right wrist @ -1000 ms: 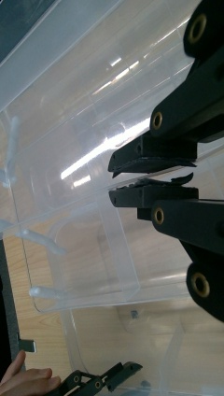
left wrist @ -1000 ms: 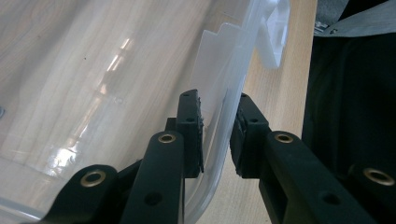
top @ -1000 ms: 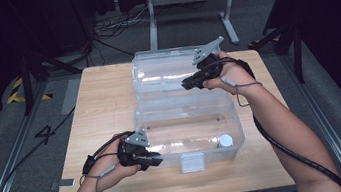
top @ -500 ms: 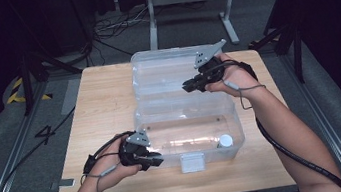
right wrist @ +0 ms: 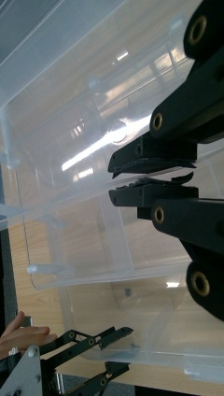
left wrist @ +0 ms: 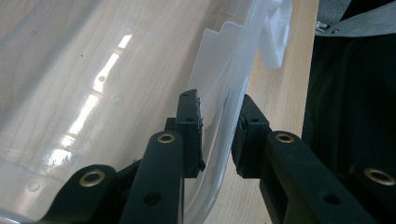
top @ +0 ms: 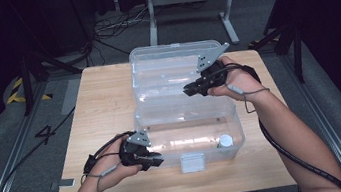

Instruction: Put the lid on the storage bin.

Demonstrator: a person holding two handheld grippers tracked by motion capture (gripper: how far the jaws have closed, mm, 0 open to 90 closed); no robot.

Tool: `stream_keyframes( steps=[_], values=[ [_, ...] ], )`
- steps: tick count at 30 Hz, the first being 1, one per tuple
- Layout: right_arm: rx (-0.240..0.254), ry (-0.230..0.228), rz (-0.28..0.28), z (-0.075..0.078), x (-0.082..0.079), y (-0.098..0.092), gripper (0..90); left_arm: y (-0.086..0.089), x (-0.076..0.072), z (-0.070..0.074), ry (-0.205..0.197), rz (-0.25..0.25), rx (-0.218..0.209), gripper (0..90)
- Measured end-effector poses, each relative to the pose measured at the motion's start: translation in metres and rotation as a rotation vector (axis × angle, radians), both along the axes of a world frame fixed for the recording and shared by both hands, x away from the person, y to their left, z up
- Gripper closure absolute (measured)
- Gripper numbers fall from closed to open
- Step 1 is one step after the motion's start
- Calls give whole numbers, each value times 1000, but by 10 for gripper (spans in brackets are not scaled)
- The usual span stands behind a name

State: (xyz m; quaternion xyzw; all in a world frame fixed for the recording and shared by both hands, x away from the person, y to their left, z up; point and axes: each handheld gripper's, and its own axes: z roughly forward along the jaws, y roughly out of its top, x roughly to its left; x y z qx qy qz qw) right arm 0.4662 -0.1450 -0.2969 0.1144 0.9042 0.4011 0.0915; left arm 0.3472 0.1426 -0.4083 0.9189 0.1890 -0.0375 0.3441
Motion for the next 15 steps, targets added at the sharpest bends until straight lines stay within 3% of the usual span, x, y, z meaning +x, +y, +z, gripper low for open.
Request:
stream_keyframes(
  steps=[15],
  values=[
    [3,-7,21,1,-16,-1,826,0,0,0,2,2,2,758]
  ],
)
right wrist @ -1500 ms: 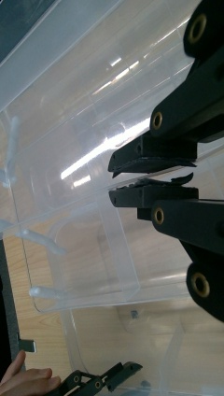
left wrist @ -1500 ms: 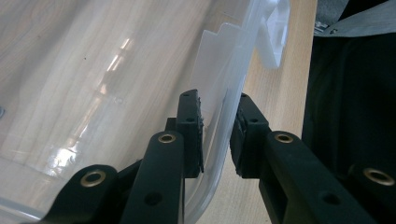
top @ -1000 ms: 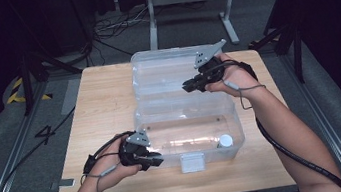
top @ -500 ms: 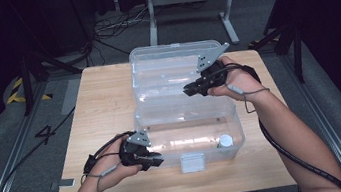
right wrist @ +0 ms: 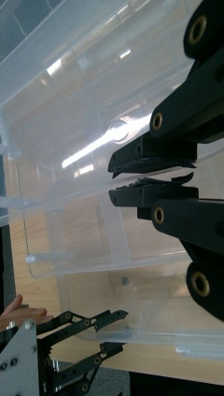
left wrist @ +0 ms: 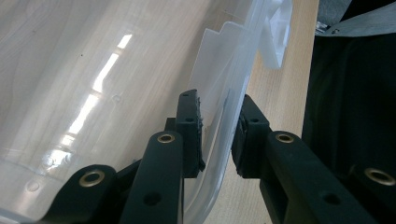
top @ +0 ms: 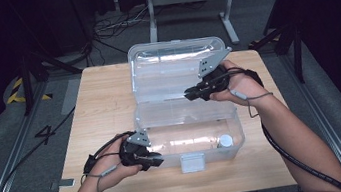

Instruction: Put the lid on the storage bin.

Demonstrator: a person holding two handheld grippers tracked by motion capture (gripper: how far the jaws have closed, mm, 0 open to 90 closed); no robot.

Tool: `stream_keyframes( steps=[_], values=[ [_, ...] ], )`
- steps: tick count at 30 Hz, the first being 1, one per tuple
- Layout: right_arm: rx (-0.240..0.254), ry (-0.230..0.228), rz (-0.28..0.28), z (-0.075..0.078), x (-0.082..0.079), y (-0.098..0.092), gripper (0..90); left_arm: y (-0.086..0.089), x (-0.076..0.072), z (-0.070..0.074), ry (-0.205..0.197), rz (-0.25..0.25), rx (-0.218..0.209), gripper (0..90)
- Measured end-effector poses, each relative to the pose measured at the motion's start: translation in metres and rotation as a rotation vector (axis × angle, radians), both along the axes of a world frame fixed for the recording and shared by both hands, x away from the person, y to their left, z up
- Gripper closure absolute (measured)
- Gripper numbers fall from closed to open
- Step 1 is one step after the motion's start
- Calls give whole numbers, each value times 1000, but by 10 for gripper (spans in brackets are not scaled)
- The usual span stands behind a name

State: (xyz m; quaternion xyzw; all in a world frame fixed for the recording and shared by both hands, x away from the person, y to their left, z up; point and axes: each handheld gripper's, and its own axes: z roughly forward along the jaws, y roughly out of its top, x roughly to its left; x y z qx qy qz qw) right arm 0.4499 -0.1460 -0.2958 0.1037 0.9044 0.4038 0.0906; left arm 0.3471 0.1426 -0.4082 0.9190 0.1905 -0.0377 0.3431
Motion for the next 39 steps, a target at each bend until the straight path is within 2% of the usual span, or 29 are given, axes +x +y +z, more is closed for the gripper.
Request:
stream_keyframes(
  steps=[39],
  values=[
    [29,8,27,-5,-25,-5,815,0,0,0,3,0,-3,755]
  ],
)
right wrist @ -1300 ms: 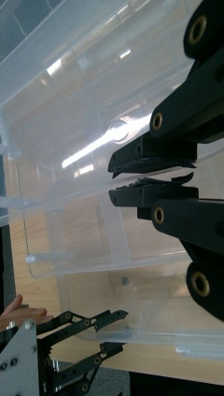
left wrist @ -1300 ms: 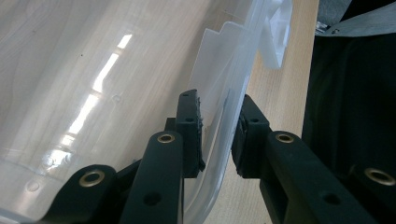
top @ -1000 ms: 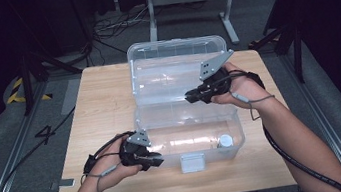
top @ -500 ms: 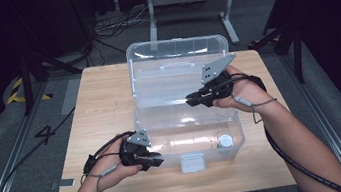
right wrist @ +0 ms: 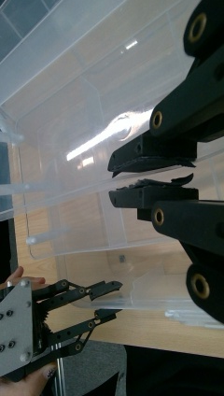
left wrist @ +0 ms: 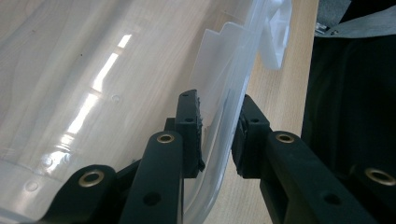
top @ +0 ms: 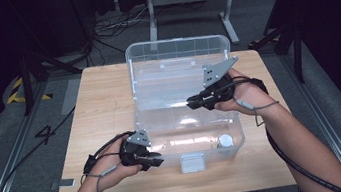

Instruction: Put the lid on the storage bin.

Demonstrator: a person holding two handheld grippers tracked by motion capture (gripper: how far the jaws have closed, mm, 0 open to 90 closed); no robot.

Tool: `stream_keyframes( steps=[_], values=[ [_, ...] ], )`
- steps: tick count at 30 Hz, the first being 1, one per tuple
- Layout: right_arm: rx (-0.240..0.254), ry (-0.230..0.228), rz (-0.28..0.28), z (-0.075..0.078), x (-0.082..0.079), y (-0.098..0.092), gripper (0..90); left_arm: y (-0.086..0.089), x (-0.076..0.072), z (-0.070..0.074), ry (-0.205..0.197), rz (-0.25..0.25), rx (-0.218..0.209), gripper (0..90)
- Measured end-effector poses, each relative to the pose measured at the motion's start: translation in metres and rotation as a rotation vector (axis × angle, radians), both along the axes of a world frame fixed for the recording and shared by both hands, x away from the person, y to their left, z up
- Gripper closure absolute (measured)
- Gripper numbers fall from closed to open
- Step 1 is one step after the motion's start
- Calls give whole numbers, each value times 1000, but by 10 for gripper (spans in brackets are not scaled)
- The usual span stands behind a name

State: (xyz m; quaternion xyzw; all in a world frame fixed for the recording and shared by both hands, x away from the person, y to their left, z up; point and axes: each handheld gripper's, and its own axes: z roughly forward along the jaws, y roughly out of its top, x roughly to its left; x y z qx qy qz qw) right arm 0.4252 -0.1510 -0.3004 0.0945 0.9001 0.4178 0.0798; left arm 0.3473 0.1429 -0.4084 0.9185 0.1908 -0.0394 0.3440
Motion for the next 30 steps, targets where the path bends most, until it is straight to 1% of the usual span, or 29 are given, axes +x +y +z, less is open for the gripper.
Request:
stream_keyframes(
  steps=[30],
  values=[
    [1,2,19,-4,-12,-1,808,0,0,0,4,5,-4,754]
  ],
)
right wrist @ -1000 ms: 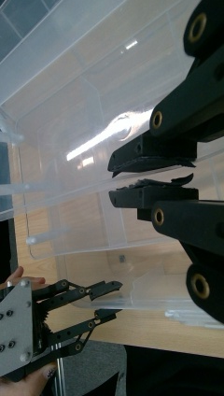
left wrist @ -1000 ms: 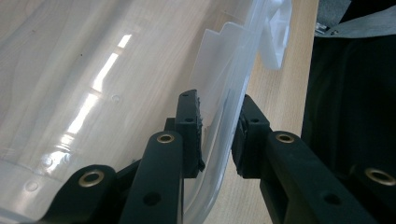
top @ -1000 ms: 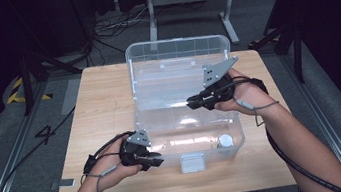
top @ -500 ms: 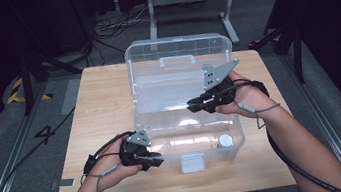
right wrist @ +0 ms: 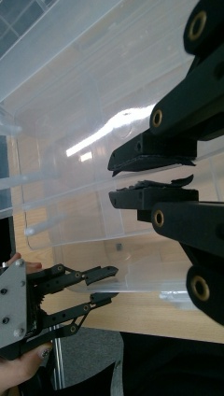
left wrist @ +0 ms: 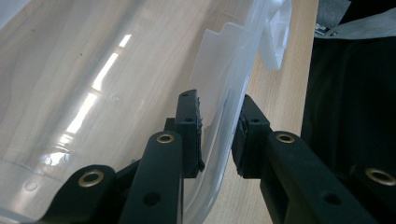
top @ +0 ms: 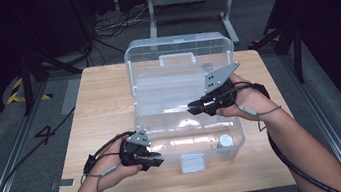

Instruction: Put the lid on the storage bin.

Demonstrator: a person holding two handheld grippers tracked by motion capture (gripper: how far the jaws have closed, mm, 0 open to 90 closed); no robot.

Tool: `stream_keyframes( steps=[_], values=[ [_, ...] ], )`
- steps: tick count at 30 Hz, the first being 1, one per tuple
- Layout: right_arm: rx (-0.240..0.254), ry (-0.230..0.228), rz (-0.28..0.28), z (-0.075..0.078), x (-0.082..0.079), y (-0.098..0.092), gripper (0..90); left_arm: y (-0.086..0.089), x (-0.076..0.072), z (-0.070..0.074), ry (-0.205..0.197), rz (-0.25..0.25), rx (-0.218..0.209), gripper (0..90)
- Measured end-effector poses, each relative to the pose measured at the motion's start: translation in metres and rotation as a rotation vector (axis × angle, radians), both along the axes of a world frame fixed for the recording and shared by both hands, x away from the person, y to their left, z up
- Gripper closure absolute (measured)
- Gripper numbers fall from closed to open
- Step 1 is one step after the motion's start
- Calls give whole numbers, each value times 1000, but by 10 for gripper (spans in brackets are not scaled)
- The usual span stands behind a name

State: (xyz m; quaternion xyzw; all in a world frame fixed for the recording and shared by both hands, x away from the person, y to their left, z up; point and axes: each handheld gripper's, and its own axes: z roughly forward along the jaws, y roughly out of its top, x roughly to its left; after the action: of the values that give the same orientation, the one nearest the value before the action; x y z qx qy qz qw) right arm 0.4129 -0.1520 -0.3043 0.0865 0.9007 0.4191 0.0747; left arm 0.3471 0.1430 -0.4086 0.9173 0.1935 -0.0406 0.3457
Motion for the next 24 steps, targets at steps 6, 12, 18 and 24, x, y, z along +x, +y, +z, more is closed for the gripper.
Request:
stream_keyframes(
  steps=[6,12,18,24],
  values=[
    [6,3,-4,-1,-2,-1,808,0,0,0,0,1,0,754],
    [10,10,-4,-2,-4,-1,807,0,0,0,1,0,-1,754],
    [16,14,-5,-3,-5,-2,807,0,0,0,1,1,1,754],
    [25,19,-9,-4,-7,-2,807,0,0,0,2,2,1,753]
  ],
)
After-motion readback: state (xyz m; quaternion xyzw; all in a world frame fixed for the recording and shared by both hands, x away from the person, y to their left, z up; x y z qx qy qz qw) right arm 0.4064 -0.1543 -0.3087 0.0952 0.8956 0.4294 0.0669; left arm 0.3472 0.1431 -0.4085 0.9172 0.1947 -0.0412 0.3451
